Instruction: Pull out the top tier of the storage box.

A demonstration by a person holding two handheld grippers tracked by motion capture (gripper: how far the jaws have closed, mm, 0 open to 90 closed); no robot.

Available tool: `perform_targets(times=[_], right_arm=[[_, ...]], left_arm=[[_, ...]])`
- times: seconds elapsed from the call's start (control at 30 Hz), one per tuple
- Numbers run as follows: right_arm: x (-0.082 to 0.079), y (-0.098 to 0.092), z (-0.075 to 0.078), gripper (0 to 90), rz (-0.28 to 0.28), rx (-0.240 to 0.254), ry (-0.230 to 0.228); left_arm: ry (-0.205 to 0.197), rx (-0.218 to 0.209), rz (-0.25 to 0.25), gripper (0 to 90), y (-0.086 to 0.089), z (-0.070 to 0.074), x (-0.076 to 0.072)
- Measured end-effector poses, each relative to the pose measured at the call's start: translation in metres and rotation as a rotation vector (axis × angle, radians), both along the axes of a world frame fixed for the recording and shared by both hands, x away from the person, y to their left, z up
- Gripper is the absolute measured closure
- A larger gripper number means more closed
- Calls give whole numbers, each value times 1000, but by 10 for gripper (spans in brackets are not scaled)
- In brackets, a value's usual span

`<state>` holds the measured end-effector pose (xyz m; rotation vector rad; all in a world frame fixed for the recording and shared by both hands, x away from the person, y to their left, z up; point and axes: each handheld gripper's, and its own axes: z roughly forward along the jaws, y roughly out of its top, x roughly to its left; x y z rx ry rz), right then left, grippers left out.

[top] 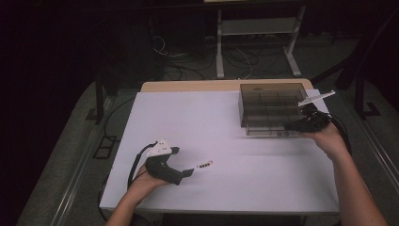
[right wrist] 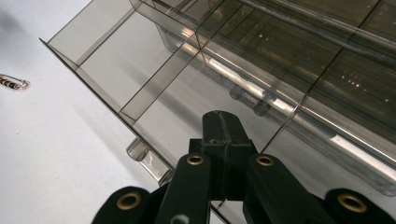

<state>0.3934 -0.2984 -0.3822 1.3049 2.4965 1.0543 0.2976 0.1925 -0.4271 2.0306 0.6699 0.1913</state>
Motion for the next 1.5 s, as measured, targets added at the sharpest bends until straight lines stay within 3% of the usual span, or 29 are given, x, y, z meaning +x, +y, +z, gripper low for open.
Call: perform_targets(times=[0.7,1.13,1.27,1.5], right_arm=[[-6,0,-1,891,10,-11,1],[-12,3,11,880,32,33,-54],[-14,7,14,833,53,67,-57],[-20,14,20,625,86,105,-101]], left_arm=[[-1,-2,0,0,0,0,0],[0,-7,1,0,0,0,1],[3,-12,5,0,1,0,2],[0,-4,7,0,3,0,-1]])
